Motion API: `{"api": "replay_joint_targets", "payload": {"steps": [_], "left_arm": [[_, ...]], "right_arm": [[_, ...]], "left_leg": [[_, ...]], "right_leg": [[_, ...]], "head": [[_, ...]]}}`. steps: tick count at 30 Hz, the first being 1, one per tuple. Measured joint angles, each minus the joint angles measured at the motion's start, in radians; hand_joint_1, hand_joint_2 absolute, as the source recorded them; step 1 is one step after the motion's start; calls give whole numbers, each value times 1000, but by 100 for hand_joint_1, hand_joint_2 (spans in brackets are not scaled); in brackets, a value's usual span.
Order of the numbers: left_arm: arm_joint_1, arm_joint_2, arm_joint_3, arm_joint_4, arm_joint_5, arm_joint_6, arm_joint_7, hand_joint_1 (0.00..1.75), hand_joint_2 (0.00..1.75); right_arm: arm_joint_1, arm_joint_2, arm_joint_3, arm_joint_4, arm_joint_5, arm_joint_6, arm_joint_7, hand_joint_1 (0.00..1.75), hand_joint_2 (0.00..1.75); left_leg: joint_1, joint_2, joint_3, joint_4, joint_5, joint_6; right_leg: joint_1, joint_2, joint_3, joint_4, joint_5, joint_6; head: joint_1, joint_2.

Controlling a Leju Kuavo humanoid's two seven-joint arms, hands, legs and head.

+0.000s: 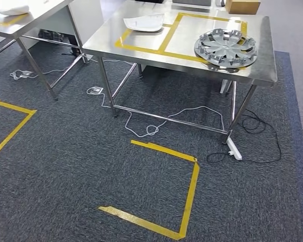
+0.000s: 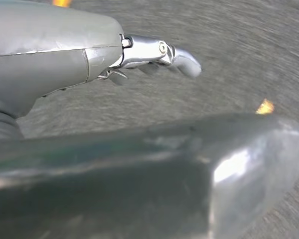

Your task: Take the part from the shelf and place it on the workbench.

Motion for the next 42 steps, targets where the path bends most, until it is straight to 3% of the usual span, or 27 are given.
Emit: {"api": "replay_joint_targets", "payload": {"steps": [3,4,5,6,8,10,11,12,13,15,17,19,20,21,22,24,25,27,29,31,33,34,35,36,38,40,42], "left_arm": [[0,0,-1,0,1,0,0,0,0],[-1,0,-2,0,1,0,0,0,0],[-1,1,-2,0,2,0,0,0,0],[0,1,-2,0,2,0,0,0,0],[2,1,-5,-1,4,1,0,0,0],[1,2,-12,-5,6,2,0,0,0],[0,3,-16,-8,8,2,0,0,0],[1,4,-19,-10,9,2,0,0,0],[5,5,-21,-10,11,3,0,0,0],[17,6,-23,-13,12,5,1,0,0],[21,6,-26,-16,14,7,2,0,0],[21,7,-30,-18,16,8,3,0,0],[23,7,-32,-19,18,8,5,0,0],[26,7,-34,-20,20,8,7,0,0],[28,7,-36,-21,22,8,10,0,0],[29,7,-43,-25,23,8,15,0,0],[28,7,-48,-27,25,9,16,0,0],[29,7,-56,-31,29,11,18,0,0],[33,8,-62,-34,32,13,20,0,0],[35,10,-67,-37,32,14,22,0,0],[33,12,-74,-40,33,15,23,0,0],[33,12,-76,-41,33,15,23,0,0],[33,13,-78,-41,33,15,24,0,0],[35,14,-79,-41,33,15,25,0,0],[40,15,-82,-44,34,15,28,0,0],[41,16,-87,-49,37,16,32,0,0],[43,17,-92,-54,39,17,33,0,0]], "right_arm": [[3,0,-4,6,1,0,-1,0,0],[2,0,-6,7,1,0,-1,0,0],[0,0,-7,9,3,0,-1,0,0],[-3,0,-8,10,4,1,-2,0,0],[-7,0,-11,11,9,3,-4,0,0],[-9,0,-14,11,14,5,-7,0,0],[-10,0,-15,12,17,6,-9,0,0],[-12,0,-17,12,21,8,-12,0,0],[-14,0,-19,13,24,10,-14,0,0],[-18,0,-22,15,30,13,-18,0,0],[-14,0,-27,18,34,14,-20,0,0],[-10,0,-32,22,38,14,-22,0,0],[-10,0,-34,24,40,14,-23,0,0],[-10,0,-36,25,44,14,-25,0,0],[-10,0,-38,26,47,14,-27,0,0],[-12,0,-42,27,51,15,-30,0,0],[-13,-1,-44,28,52,15,-32,0,0],[-16,-1,-48,30,56,15,-35,0,0],[-20,0,-51,33,60,16,-37,0,0],[-23,0,-55,34,61,16,-39,0,0],[-21,0,-60,36,62,16,-39,0,0],[-21,0,-62,38,62,17,-39,0,0],[-21,0,-63,40,63,17,-39,0,0],[-23,0,-63,41,63,17,-39,0,0],[-26,0,-64,43,63,17,-39,0,0],[-27,0,-65,44,63,17,-39,0,0],[-30,0,-67,45,64,17,-39,0,0]], "left_leg": [[5,51,-28,170,-165,-11],[7,55,-31,235,-187,-16],[10,58,-26,282,-182,-20],[13,60,-9,299,-155,-23],[17,80,74,232,-110,-25],[15,117,196,74,-138,-20],[13,131,236,13,-164,-13],[9,132,255,-24,-179,-5],[7,127,252,-35,-183,4],[7,115,234,-36,-168,21],[5,98,214,-37,-149,35],[-1,74,191,-36,-132,41],[-4,61,182,-36,-124,41],[-7,48,174,-35,-118,41],[-9,35,169,-35,-112,40],[-13,10,161,-34,-102,37],[-14,-1,155,-31,-98,33],[-15,-23,141,-28,-89,22],[-12,-33,129,-24,-84,11],[-11,0,104,28,-122,2],[-7,43,50,152,-197,-9],[-4,51,24,216,-227,-14],[-1,56,10,256,-239,-18],[2,60,14,260,-233,-21],[6,79,76,160,-174,-23],[3,123,147,28,-126,-17],[-3,142,166,-21,-119,-4]], "right_leg": [[2,-59,-41,5,34,-11],[2,-77,-59,10,43,-9],[3,-95,-79,17,52,-7],[3,-110,-100,27,60,-5],[3,-137,-137,49,71,2],[5,-159,-162,73,77,12],[6,-169,-168,81,82,19],[5,-179,-175,87,88,25],[4,-185,-177,89,94,32],[-3,-147,-193,111,76,47],[-7,-79,-232,206,6,56],[-7,-51,-275,332,-60,56],[-7,-48,-281,363,-69,53],[-7,-45,-266,353,-59,50],[-7,-40,-233,304,-32,45],[-6,1,-144,155,25,31],[-6,20,-113,96,37,26],[-6,32,-95,50,37,21],[-7,10,-94,42,43,15],[-10,-18,-95,35,52,7],[-9,-51,-101,34,54,2],[-9,-67,-104,35,54,2],[-8,-83,-105,35,53,1],[-8,-98,-105,35,53,2],[-8,-124,-103,36,50,6],[-3,-148,-99,40,45,15],[1,-170,-94,43,41,26]], "head": [[-5,0],[-5,0],[-5,0],[-5,0],[-5,0],[-5,0],[-4,0],[-3,0],[-2,0],[-2,0],[0,0],[0,0],[0,0],[-1,0],[-1,0],[-1,0],[-1,0],[-2,0],[-2,0],[-7,0],[-12,0],[-12,0],[-12,0],[-12,0],[-13,0],[-12,0],[-8,0]]}}
